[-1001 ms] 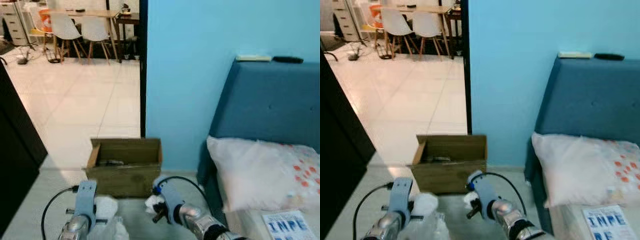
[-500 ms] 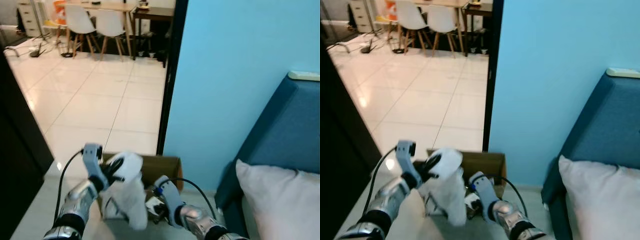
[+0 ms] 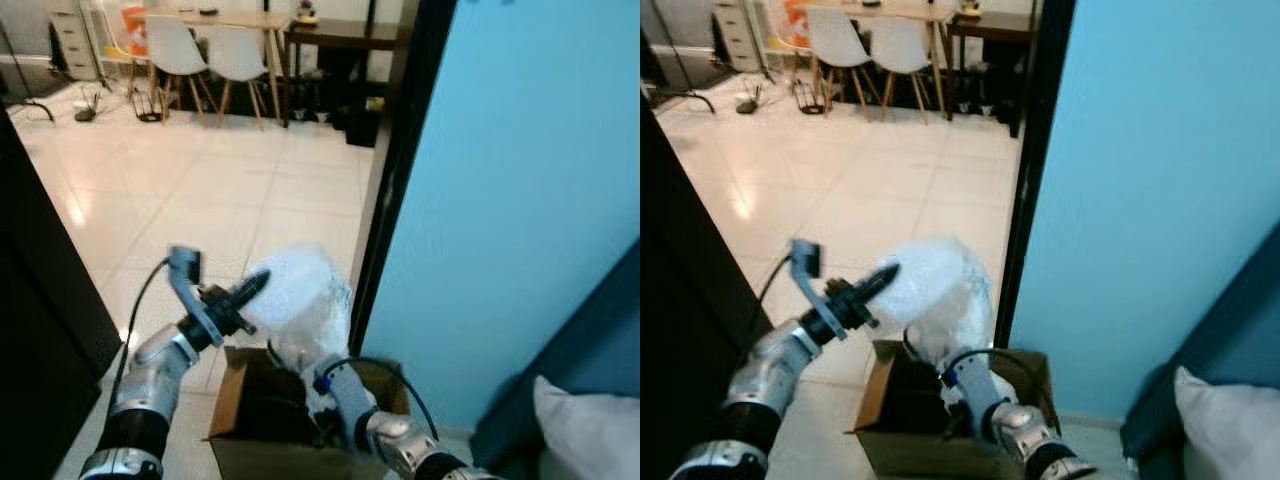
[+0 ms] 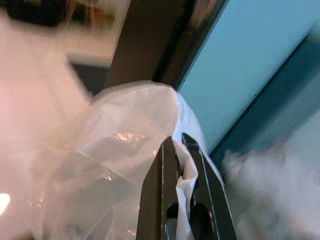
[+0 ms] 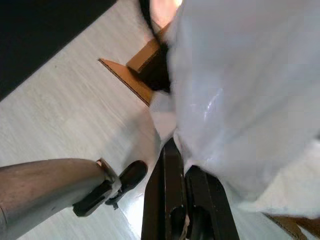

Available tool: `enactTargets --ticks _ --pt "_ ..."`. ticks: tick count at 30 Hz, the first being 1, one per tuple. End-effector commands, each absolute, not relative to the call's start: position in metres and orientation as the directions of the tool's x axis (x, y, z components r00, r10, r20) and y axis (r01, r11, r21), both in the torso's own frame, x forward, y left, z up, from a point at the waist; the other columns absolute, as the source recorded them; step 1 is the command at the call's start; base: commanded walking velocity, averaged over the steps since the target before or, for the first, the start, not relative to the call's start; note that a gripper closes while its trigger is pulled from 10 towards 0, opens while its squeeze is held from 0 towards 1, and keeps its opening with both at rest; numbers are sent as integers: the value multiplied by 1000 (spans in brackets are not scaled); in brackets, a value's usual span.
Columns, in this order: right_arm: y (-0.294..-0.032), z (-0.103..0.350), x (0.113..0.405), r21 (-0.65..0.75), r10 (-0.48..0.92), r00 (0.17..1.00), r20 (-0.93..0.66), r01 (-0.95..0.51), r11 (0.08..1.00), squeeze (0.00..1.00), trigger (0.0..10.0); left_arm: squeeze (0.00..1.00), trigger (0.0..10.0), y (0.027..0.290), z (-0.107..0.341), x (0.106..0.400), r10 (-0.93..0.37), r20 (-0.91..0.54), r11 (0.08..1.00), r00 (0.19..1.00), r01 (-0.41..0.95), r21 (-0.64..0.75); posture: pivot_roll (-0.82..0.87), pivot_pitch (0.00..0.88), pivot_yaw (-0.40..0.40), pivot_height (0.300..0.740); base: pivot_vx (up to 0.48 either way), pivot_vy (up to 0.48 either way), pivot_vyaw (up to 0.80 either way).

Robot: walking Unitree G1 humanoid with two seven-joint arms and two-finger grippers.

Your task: Clean up the room

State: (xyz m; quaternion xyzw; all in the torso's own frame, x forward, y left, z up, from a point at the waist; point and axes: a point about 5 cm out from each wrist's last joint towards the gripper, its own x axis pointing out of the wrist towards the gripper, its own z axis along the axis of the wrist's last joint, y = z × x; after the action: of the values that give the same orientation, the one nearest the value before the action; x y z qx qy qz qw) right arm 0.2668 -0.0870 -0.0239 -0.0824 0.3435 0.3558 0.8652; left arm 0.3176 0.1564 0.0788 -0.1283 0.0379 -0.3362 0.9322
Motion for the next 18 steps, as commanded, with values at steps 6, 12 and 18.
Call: enactTargets --ticks 6,12,18 --pt "-94 -30 263 100 509 526 -681 -623 776 0 10000 0 10000 135 42 305 -548 -156 819 822 488 -302 39 0 -55 740 0 0 0" --pt "-99 -30 264 125 484 552 -679 -563 817 0 10000 0 10000 119 33 303 -514 -212 835 831 429 -344 32 0 -54 740 0 0 0" --pt "-100 -30 264 119 477 553 -683 -560 820 0 10000 0 10000 106 40 306 -577 -164 791 800 498 -357 29 0 -53 740 0 0 0"
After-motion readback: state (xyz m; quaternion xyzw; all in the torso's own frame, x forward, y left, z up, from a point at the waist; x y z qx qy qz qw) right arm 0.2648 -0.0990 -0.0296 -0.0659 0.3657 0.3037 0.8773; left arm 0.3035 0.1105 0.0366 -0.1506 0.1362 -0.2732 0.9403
